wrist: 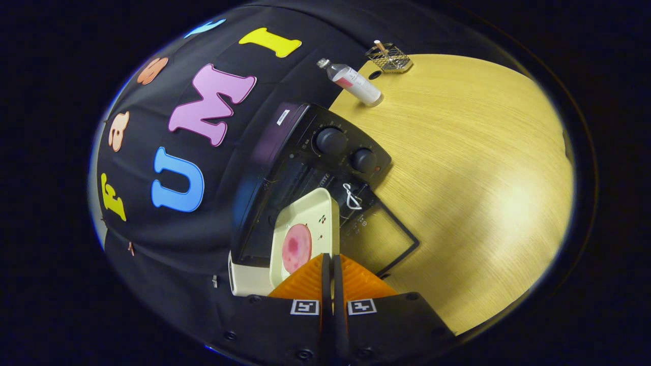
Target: Open the toaster oven, put the food inside, and close the toaster oven door.
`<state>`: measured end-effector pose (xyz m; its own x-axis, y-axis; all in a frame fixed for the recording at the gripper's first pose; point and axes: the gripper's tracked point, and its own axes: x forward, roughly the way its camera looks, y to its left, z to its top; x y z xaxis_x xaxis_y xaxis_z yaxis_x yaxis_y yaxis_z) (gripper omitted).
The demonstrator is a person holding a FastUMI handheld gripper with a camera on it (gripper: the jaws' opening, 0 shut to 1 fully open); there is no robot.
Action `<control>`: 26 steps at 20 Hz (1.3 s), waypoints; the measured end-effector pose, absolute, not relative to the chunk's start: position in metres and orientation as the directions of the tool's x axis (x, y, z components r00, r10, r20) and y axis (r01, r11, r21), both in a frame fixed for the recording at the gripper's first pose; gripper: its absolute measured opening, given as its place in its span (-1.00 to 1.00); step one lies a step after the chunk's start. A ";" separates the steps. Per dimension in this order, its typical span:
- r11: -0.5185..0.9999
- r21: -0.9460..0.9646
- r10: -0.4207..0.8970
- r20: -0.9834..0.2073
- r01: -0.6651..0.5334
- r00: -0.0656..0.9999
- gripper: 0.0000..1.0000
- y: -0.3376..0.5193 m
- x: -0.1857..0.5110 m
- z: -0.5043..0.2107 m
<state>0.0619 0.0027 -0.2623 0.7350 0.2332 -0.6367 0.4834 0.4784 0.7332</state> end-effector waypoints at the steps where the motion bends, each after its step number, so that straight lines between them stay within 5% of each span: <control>1: 0.465 0.742 0.228 -0.628 0.484 0.744 -0.88 0.006 0.072 -0.266; 12: 0.287 0.820 0.129 -0.545 0.495 0.828 -0.88 0.027 0.152 -0.297; 22: 0.287 0.793 0.069 -0.577 0.538 0.814 -0.86 0.031 0.171 -0.307; 25: 0.347 0.794 0.103 -0.561 0.499 0.821 -0.68 0.040 0.164 -0.301; 26: 0.361 0.791 0.103 -0.559 0.493 0.822 -0.22 0.040 0.160 -0.297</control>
